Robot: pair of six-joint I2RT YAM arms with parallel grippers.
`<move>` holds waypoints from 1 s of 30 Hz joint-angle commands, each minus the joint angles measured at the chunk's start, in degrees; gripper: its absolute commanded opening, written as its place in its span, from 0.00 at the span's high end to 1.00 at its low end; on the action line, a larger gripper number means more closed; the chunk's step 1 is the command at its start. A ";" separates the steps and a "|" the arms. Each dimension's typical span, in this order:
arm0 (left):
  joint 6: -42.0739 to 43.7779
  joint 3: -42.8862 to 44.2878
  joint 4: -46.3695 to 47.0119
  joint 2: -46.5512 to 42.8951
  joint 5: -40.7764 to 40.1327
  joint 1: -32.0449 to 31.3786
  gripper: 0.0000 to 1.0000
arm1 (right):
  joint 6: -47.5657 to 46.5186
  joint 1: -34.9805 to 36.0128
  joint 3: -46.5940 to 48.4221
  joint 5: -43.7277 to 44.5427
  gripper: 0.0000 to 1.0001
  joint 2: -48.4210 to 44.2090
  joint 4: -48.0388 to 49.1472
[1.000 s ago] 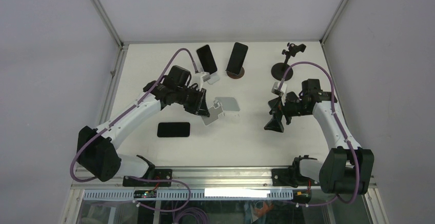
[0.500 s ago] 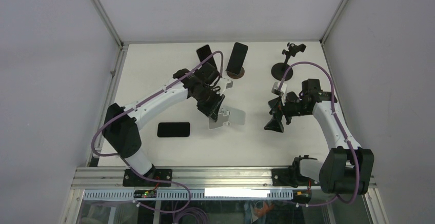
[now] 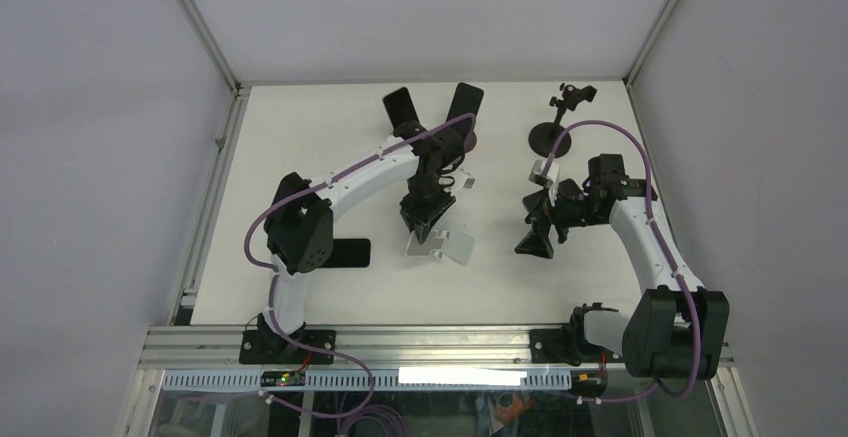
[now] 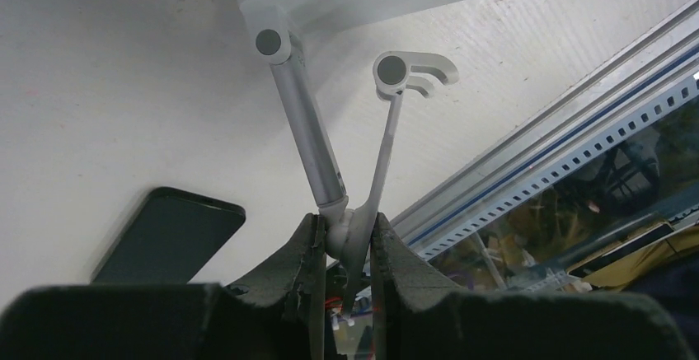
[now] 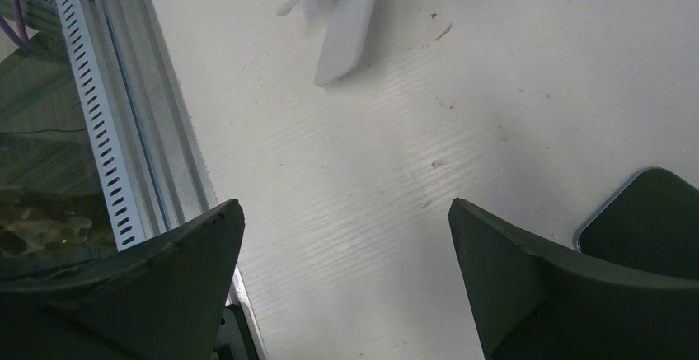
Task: Place the phone on the phone stand
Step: Move the phone stand to the center of the board, then pick up the phone at the center of the board.
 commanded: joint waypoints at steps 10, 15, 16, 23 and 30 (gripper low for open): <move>2.38 13.15 -8.13 6.03 -3.73 -1.23 0.64 | -1.39 -0.30 1.44 -1.32 0.01 -0.31 -0.36; 1.76 15.65 -7.13 6.87 -3.83 -1.20 0.56 | -1.41 -0.30 1.44 -1.16 0.01 -0.31 -0.33; 1.62 15.88 -6.51 6.52 -3.87 -1.20 0.54 | -1.41 -0.30 1.44 -1.12 0.01 -0.33 -0.36; -1.03 11.77 3.32 -1.84 -4.71 -1.25 0.51 | -1.47 -0.31 1.46 -0.89 0.01 -0.32 -0.37; -4.41 -0.49 17.33 -16.00 -8.38 -1.15 0.50 | -1.46 -0.33 1.44 -0.81 0.01 -0.24 -0.37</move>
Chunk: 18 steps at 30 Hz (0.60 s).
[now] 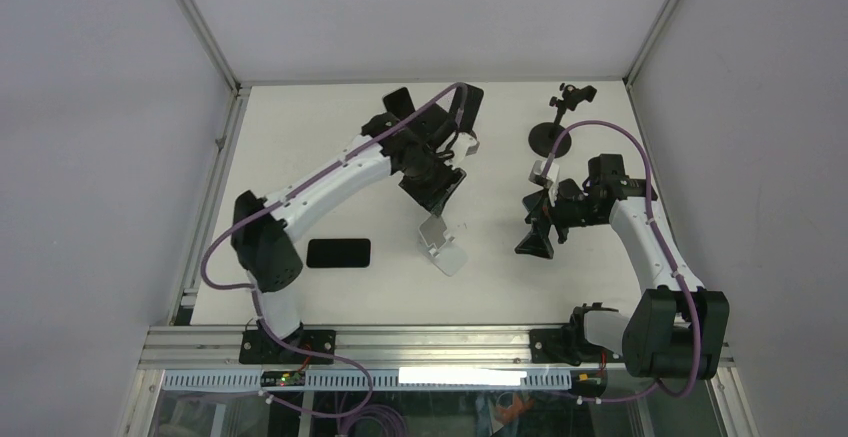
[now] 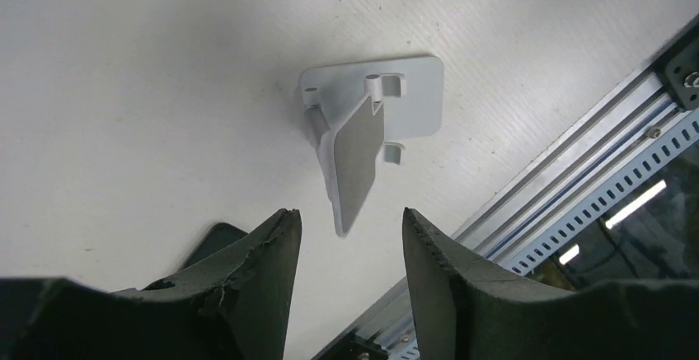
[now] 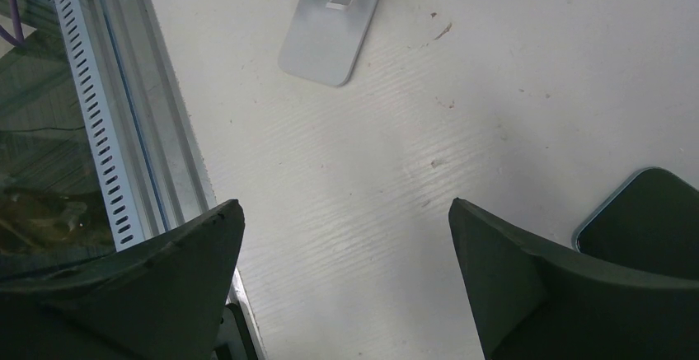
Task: Place the phone on the phone stand
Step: Pick up the phone at the center of the board.
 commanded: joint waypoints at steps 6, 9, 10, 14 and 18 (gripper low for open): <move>-7.03 -20.88 24.36 -24.64 -10.71 0.04 0.41 | -1.13 -0.39 1.44 -0.84 0.01 -0.07 -0.12; -10.06 -29.31 30.74 -32.32 -16.31 0.53 0.22 | -1.13 -0.39 1.44 -0.78 0.01 -0.05 -0.12; -11.23 -32.15 32.93 -34.89 -18.28 0.72 0.13 | -1.13 -0.32 1.46 -0.71 0.01 -0.05 -0.12; -19.56 -43.58 40.60 -45.17 -26.11 1.75 0.01 | -1.04 -0.33 1.44 -0.70 0.01 -0.05 -0.06; -27.18 -52.65 45.50 -53.45 -29.49 2.85 0.01 | -1.04 -0.42 1.44 -0.66 0.01 -0.05 -0.03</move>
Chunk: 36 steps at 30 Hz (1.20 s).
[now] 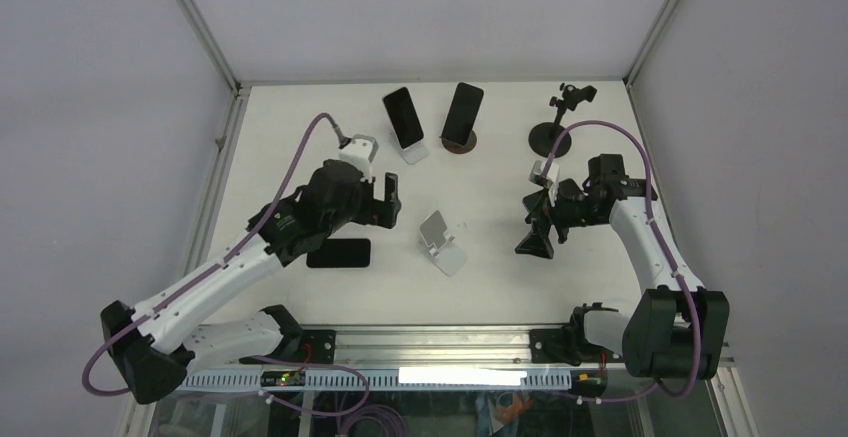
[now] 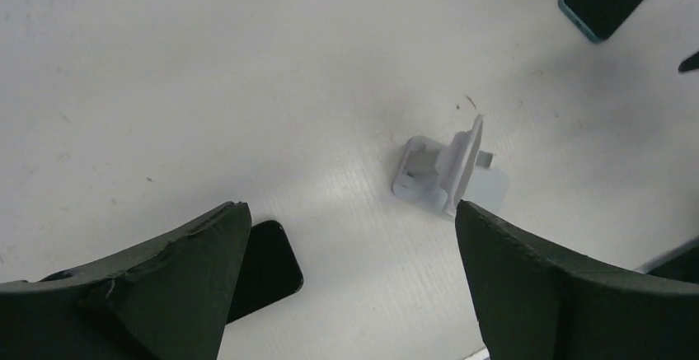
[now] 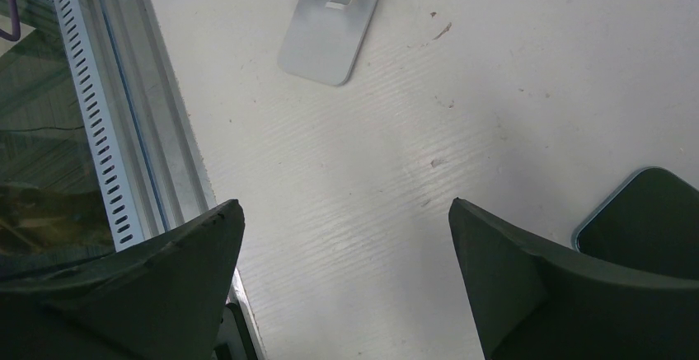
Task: Place the phone on the phone stand
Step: Pick up the phone at the center of the board.
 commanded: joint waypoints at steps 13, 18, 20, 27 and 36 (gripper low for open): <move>-30.05 -19.14 10.24 -11.74 -8.94 5.80 0.01 | -0.80 -0.39 1.51 -0.51 0.01 -0.18 -0.04; -38.73 -24.26 9.04 -14.65 -10.48 6.30 0.01 | -0.80 -0.40 1.44 -0.48 0.01 -0.05 0.04; -41.65 -25.83 8.63 -15.57 -11.32 6.47 0.02 | -0.82 -0.39 1.44 -0.55 0.01 0.00 0.05; -51.15 -24.95 1.91 -12.12 -13.75 8.57 0.02 | -0.80 -0.39 1.54 -0.51 0.01 -0.09 0.01; -66.79 -15.58 -15.69 4.83 -11.68 13.65 0.01 | -0.80 -0.39 1.45 -0.47 0.01 0.03 0.02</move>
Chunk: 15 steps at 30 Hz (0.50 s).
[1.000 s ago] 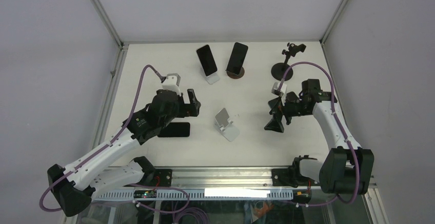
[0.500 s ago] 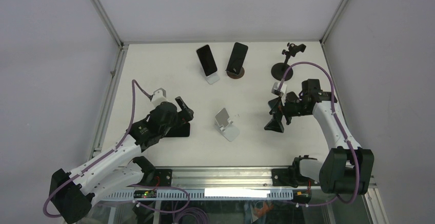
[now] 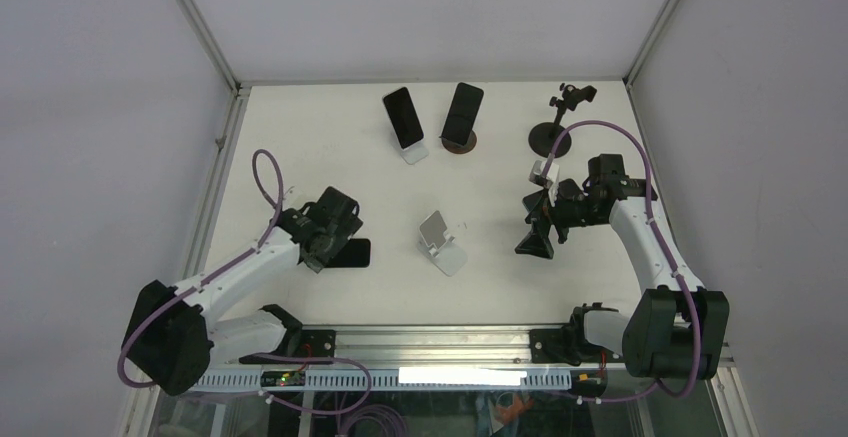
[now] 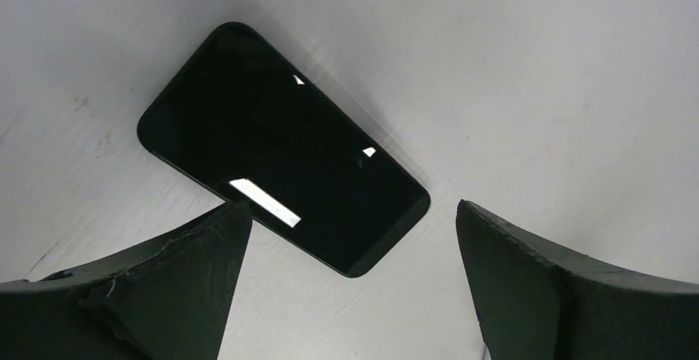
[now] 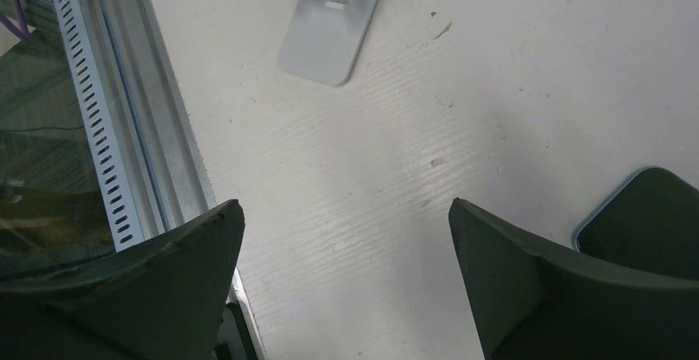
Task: Place the phone on the phone stand
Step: Pick up the phone at the center of the board.
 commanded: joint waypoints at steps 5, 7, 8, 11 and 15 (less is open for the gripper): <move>-12.36 7.14 -9.22 8.35 1.76 2.28 0.01 | -0.89 -0.39 1.44 -0.41 0.01 -0.04 0.02; -14.10 7.24 -9.29 8.93 2.22 2.69 0.01 | -0.89 -0.39 1.44 -0.33 0.01 0.04 0.05; -15.01 7.16 -9.25 9.30 2.63 2.98 0.01 | -0.89 -0.39 1.44 -0.33 0.01 0.03 0.05; -17.45 7.23 -9.45 10.60 3.82 3.75 0.01 | -0.89 -0.39 1.49 -0.33 0.01 0.04 0.05; -20.95 6.97 -9.91 11.41 4.53 4.14 0.01 | -0.89 -0.39 1.44 -0.33 0.01 -0.09 0.04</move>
